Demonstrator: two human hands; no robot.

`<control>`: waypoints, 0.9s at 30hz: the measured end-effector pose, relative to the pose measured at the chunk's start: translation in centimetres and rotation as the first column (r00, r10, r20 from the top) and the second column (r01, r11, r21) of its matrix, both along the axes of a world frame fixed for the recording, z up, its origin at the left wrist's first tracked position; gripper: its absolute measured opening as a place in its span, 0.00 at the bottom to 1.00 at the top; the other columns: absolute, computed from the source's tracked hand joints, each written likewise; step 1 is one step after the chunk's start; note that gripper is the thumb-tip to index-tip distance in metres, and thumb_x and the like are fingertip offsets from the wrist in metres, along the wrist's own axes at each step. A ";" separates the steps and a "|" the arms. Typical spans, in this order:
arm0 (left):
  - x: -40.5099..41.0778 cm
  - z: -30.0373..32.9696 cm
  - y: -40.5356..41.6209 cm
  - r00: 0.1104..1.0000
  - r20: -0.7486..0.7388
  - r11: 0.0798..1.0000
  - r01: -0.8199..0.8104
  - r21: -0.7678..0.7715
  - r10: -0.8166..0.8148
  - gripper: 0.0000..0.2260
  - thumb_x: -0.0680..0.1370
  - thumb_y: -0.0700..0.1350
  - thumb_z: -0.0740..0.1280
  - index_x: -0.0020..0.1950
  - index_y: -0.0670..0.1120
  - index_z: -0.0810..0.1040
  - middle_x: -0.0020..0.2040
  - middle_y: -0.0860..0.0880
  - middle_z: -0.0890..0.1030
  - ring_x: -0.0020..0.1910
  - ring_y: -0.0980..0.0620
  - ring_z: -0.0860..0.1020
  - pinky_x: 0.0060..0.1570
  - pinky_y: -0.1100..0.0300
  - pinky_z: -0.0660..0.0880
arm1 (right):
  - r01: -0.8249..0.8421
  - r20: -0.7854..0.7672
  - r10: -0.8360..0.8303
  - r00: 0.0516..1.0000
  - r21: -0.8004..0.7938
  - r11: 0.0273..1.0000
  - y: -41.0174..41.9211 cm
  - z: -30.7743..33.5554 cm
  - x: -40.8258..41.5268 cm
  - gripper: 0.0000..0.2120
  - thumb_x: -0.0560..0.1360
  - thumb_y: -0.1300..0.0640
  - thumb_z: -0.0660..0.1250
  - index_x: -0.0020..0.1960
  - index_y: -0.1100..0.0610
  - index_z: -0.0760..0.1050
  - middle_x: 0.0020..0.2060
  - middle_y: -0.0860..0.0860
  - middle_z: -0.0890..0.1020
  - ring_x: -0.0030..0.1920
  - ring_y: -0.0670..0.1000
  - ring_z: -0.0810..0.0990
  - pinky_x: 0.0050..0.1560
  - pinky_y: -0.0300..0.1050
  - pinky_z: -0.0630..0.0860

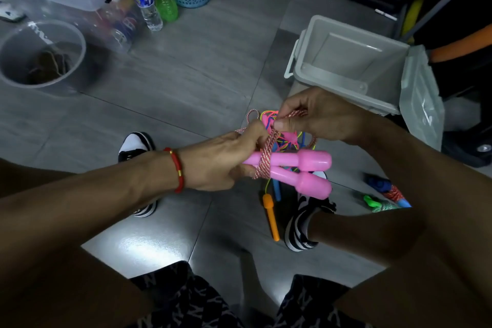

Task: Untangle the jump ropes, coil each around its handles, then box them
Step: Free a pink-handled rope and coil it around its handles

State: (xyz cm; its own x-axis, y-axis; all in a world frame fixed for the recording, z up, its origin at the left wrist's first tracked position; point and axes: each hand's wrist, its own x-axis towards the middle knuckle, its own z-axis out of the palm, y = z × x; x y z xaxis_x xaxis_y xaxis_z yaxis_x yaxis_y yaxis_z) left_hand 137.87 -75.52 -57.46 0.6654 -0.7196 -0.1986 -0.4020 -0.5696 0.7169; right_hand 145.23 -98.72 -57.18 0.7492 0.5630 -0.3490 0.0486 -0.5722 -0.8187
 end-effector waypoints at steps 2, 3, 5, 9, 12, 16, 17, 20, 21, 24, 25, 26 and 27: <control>-0.2 0.8 0.2 1.000 0.024 0.998 -0.008 -0.060 0.010 0.19 0.76 0.34 0.67 0.55 0.47 0.58 0.39 0.48 0.74 0.33 0.48 0.73 0.35 0.49 0.71 | -0.011 -0.071 0.015 0.997 0.056 0.998 0.1 -0.2 -0.1 0.05 0.75 0.54 0.74 0.44 0.55 0.84 0.34 0.50 0.83 0.37 0.48 0.77 0.42 0.44 0.73; -0.2 1.1 0.1 0.999 0.035 0.997 -0.001 -0.076 0.004 0.19 0.75 0.35 0.66 0.55 0.48 0.57 0.39 0.48 0.73 0.33 0.47 0.73 0.34 0.49 0.72 | -0.010 -0.112 0.021 0.993 0.098 0.995 0.1 -0.3 -0.1 0.04 0.75 0.55 0.74 0.45 0.56 0.84 0.34 0.50 0.83 0.36 0.47 0.77 0.40 0.43 0.72; -0.2 1.8 0.0 0.999 0.039 0.995 0.032 -0.095 -0.029 0.20 0.76 0.35 0.66 0.61 0.47 0.60 0.38 0.53 0.72 0.32 0.52 0.72 0.32 0.57 0.72 | -0.025 -0.178 0.063 0.982 0.209 0.978 0.3 -0.4 -0.5 0.04 0.73 0.59 0.74 0.46 0.59 0.83 0.34 0.48 0.82 0.34 0.43 0.76 0.35 0.38 0.72; 0.0 3.1 0.4 0.995 0.092 0.991 0.042 -0.130 -0.030 0.22 0.77 0.35 0.68 0.69 0.48 0.69 0.41 0.57 0.76 0.35 0.60 0.74 0.37 0.64 0.72 | 0.025 -0.358 0.066 0.931 0.244 0.970 -0.3 -3.0 -1.6 0.14 0.69 0.61 0.76 0.52 0.66 0.81 0.41 0.49 0.85 0.40 0.44 0.81 0.44 0.36 0.78; 1.2 2.6 1.6 0.974 0.086 0.958 -0.186 -0.219 0.209 0.16 0.77 0.44 0.69 0.64 0.50 0.73 0.47 0.52 0.80 0.43 0.49 0.79 0.45 0.52 0.77 | 0.153 -0.518 0.060 0.853 0.358 0.921 -0.1 -5.0 -2.5 0.05 0.74 0.49 0.72 0.48 0.48 0.81 0.36 0.44 0.81 0.32 0.41 0.77 0.36 0.35 0.76; 3.0 1.7 2.0 0.897 -0.125 0.849 -0.441 -0.290 0.423 0.13 0.76 0.38 0.70 0.60 0.44 0.74 0.49 0.47 0.82 0.44 0.52 0.81 0.43 0.55 0.78 | 0.328 -0.482 -0.077 0.873 0.463 0.824 2.3 -2.8 -4.1 0.07 0.81 0.57 0.61 0.52 0.50 0.78 0.29 0.48 0.68 0.25 0.43 0.59 0.26 0.40 0.50; 3.3 1.4 2.1 0.870 -0.223 0.820 -0.490 -0.295 0.439 0.12 0.77 0.34 0.69 0.58 0.43 0.74 0.48 0.45 0.82 0.41 0.56 0.80 0.39 0.59 0.77 | 0.310 -0.420 -0.098 0.902 0.473 0.825 2.3 -2.4 -4.5 0.06 0.82 0.58 0.62 0.56 0.53 0.76 0.28 0.49 0.69 0.25 0.43 0.61 0.25 0.39 0.52; 3.6 0.0 2.2 0.806 -0.343 0.778 -0.573 -0.255 0.482 0.12 0.78 0.29 0.65 0.57 0.43 0.73 0.43 0.44 0.81 0.31 0.62 0.76 0.31 0.68 0.71 | 0.255 -0.242 -0.180 0.953 0.326 0.910 3.0 -2.7 -4.4 0.06 0.79 0.58 0.69 0.55 0.56 0.76 0.34 0.65 0.77 0.32 0.54 0.75 0.34 0.50 0.78; 3.8 -0.4 2.2 0.800 -0.340 0.780 -0.581 -0.234 0.494 0.12 0.78 0.29 0.65 0.58 0.42 0.73 0.43 0.44 0.81 0.30 0.62 0.75 0.31 0.68 0.71 | 0.226 -0.126 -0.201 0.972 0.243 0.943 3.2 -2.9 -4.3 0.05 0.78 0.56 0.70 0.53 0.54 0.78 0.39 0.67 0.79 0.36 0.59 0.78 0.40 0.61 0.82; 4.3 -1.6 2.2 0.786 -0.313 0.774 -0.602 -0.196 0.533 0.11 0.78 0.31 0.66 0.59 0.41 0.74 0.44 0.43 0.82 0.32 0.60 0.75 0.34 0.64 0.72 | 0.195 0.317 -0.165 0.934 -0.064 0.979 3.3 -3.3 -4.2 0.07 0.81 0.53 0.64 0.46 0.50 0.79 0.36 0.47 0.81 0.39 0.47 0.79 0.49 0.47 0.78; 4.6 -1.9 2.3 0.790 -0.282 0.779 -0.601 -0.181 0.544 0.12 0.78 0.32 0.67 0.59 0.42 0.74 0.45 0.44 0.83 0.35 0.58 0.77 0.36 0.62 0.73 | 0.211 0.325 -0.172 0.930 -0.089 0.973 3.8 -3.2 -4.3 0.10 0.82 0.54 0.62 0.43 0.49 0.78 0.35 0.45 0.80 0.38 0.42 0.78 0.47 0.42 0.73; 4.7 -2.3 2.2 0.798 -0.241 0.787 -0.594 -0.166 0.552 0.12 0.77 0.34 0.69 0.59 0.43 0.75 0.46 0.44 0.84 0.38 0.55 0.79 0.40 0.59 0.75 | 0.232 0.267 -0.203 0.942 -0.083 0.969 4.2 -3.4 -4.5 0.13 0.82 0.54 0.62 0.40 0.49 0.77 0.34 0.44 0.79 0.37 0.41 0.77 0.46 0.41 0.72; 4.7 -2.6 2.1 0.808 -0.186 0.798 -0.585 -0.143 0.559 0.13 0.76 0.37 0.70 0.59 0.44 0.75 0.48 0.44 0.84 0.42 0.51 0.81 0.43 0.57 0.76 | 0.262 0.184 -0.248 0.951 -0.056 0.963 4.6 -3.6 -4.7 0.15 0.81 0.54 0.61 0.37 0.48 0.77 0.33 0.44 0.78 0.37 0.42 0.76 0.47 0.43 0.73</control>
